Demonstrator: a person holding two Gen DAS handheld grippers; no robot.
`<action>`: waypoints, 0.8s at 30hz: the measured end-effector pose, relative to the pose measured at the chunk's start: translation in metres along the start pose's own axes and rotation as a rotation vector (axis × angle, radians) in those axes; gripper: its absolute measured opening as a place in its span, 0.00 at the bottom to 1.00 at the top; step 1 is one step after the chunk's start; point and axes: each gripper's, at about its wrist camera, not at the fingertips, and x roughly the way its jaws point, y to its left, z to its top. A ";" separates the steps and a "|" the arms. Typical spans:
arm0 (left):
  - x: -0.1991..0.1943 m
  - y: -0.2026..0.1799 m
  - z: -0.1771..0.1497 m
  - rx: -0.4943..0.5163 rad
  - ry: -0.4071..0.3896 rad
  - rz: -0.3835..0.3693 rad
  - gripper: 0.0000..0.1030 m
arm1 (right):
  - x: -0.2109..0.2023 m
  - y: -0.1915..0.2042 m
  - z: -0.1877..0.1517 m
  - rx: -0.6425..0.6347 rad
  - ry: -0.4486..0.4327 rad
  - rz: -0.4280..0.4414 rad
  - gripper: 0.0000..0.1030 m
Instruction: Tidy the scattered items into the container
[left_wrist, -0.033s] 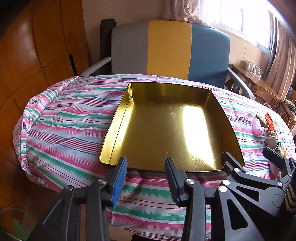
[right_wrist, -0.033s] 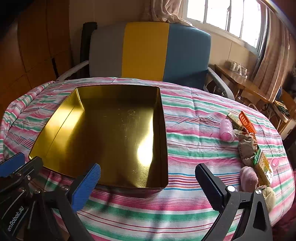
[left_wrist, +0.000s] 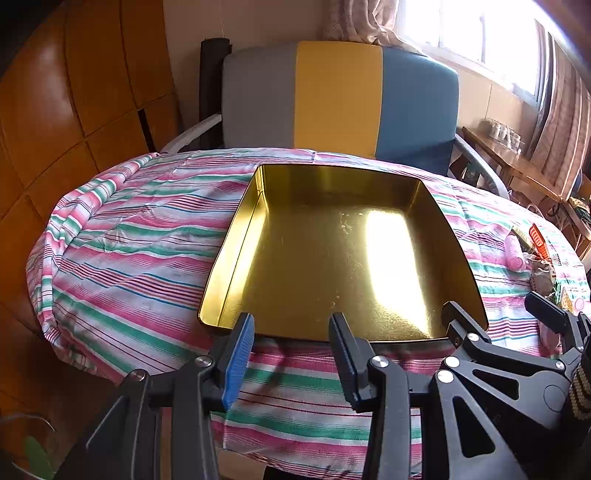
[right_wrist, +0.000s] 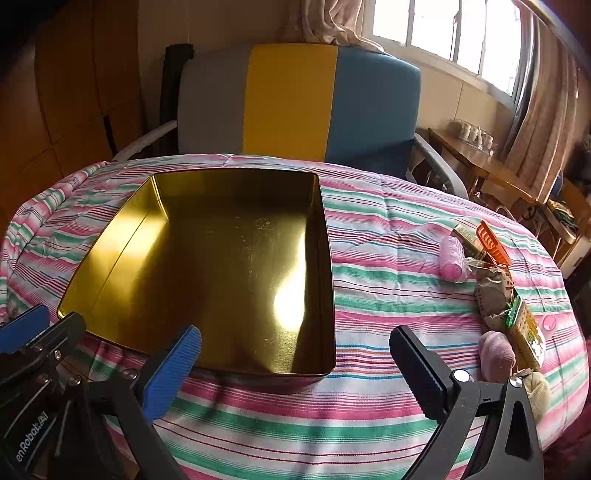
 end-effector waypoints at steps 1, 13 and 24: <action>0.000 0.001 0.000 -0.001 0.001 -0.001 0.41 | 0.000 0.000 0.000 0.000 0.001 0.001 1.00; 0.000 -0.009 -0.016 0.040 0.016 -0.011 0.42 | -0.003 -0.014 -0.005 0.012 0.004 0.009 1.00; -0.007 -0.072 -0.035 0.262 0.083 -0.340 0.43 | -0.018 -0.138 -0.046 0.231 0.015 0.106 1.00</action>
